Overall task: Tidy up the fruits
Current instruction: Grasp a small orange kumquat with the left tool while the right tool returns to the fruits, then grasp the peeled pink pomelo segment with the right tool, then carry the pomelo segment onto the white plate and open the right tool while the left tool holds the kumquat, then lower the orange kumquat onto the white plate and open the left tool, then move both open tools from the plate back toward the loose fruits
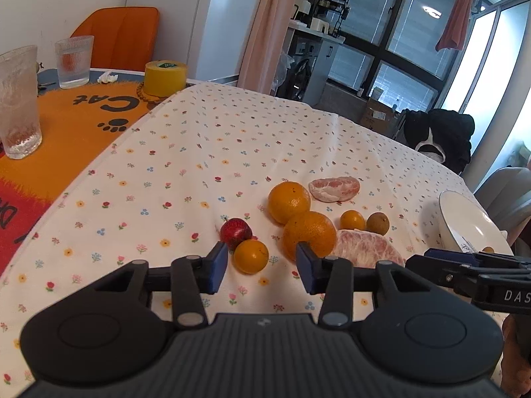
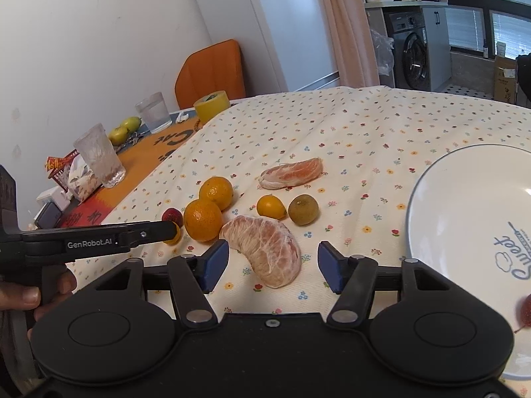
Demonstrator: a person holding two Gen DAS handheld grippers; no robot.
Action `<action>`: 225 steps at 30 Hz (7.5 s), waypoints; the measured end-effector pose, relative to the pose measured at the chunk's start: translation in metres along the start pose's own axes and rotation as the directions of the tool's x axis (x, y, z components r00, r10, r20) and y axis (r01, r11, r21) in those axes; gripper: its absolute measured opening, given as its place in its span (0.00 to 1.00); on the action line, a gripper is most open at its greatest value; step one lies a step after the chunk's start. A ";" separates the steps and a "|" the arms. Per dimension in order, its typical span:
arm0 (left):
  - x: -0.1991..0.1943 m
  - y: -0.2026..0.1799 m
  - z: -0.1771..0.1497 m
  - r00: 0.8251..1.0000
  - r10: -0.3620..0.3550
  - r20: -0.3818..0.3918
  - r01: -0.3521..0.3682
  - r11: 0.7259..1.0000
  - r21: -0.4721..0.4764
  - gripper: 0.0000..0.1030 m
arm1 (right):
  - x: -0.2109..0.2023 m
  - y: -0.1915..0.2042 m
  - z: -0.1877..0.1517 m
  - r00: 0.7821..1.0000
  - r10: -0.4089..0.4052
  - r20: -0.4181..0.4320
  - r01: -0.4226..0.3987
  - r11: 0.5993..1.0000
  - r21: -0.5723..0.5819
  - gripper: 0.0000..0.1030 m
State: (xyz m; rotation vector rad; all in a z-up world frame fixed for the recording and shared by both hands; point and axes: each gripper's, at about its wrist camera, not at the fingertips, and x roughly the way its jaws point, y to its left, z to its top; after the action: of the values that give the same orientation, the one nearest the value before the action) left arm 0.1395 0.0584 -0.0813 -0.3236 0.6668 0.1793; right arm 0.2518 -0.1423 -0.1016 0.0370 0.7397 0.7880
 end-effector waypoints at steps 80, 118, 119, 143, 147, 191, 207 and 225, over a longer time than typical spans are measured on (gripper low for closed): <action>-0.030 -0.007 -0.011 0.998 -0.040 0.043 0.041 0.999 -0.025 0.22 | -0.010 0.020 -0.011 0.996 -0.069 0.054 0.078 0.983 -0.168 0.16; -0.009 -0.108 0.012 0.982 -0.181 0.045 0.172 0.974 0.149 0.22 | -0.088 -0.077 0.006 0.942 -0.261 0.213 0.269 0.963 -0.009 0.16; -0.008 -0.111 0.012 0.982 -0.183 0.044 0.175 0.973 0.153 0.22 | -0.088 -0.079 0.006 0.940 -0.265 0.214 0.273 0.962 -0.007 0.16; 0.021 -0.160 0.021 0.973 -0.232 -0.001 0.226 0.950 0.215 0.22 | -0.099 -0.131 0.011 0.922 -0.315 0.225 0.295 0.948 0.120 0.48; 0.024 -0.170 0.022 0.969 -0.246 -0.007 0.241 0.944 0.225 0.22 | -0.107 -0.138 0.006 0.920 -0.326 0.219 0.300 0.943 0.144 0.48; -0.020 -0.094 0.024 0.992 -0.088 0.093 0.077 0.991 0.113 0.91 | -0.096 -0.091 -0.006 0.946 -0.249 0.207 0.226 0.966 0.128 0.95; -0.036 -0.053 0.020 0.993 -0.033 0.111 0.028 0.998 0.054 0.92 | -0.075 -0.061 -0.004 0.966 -0.185 0.183 0.167 0.980 0.110 1.00; -0.040 -0.006 0.019 0.993 0.004 0.116 -0.002 1.000 -0.016 0.92 | -0.049 -0.030 0.005 0.981 -0.119 0.150 0.112 0.992 0.057 1.00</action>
State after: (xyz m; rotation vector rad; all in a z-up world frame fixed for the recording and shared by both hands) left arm 0.1210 0.0568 -0.0404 -0.3251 0.5511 0.2051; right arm 0.2504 -0.1948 -0.0779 0.0963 0.6089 0.6488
